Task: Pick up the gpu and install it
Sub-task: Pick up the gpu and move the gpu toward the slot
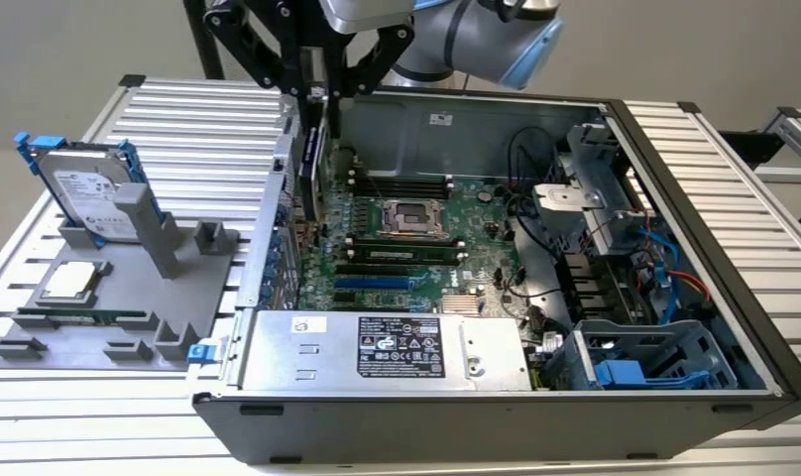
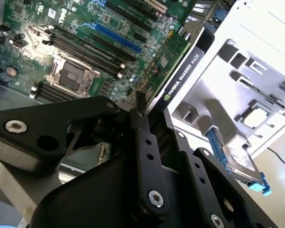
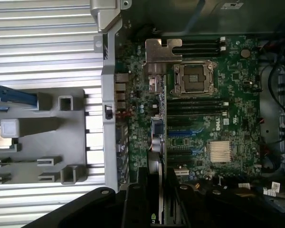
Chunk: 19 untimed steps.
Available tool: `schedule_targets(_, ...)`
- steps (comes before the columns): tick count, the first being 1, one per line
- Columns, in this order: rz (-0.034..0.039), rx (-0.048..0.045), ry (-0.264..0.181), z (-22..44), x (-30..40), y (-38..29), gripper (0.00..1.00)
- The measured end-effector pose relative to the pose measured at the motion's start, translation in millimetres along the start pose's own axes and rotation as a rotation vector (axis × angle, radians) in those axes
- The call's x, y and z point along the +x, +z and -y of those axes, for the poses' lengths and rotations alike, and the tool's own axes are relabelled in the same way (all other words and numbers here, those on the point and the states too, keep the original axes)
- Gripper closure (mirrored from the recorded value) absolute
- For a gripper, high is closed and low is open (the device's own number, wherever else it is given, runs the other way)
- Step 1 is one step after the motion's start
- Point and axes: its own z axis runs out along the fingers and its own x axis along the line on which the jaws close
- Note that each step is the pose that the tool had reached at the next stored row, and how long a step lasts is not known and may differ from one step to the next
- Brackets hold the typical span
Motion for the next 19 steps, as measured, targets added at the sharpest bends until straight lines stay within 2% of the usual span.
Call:
schedule_targets(9, -0.0001, -0.0001, -0.002, -0.9, -13.8, 0.3, 1.0)
schedule_targets(14, -0.0008, -0.0004, -0.015, -1.2, -19.0, 0.5, 1.0)
schedule_targets(19, -0.001, -0.0005, -0.019, -1.3, -21.4, 0.6, 1.0)
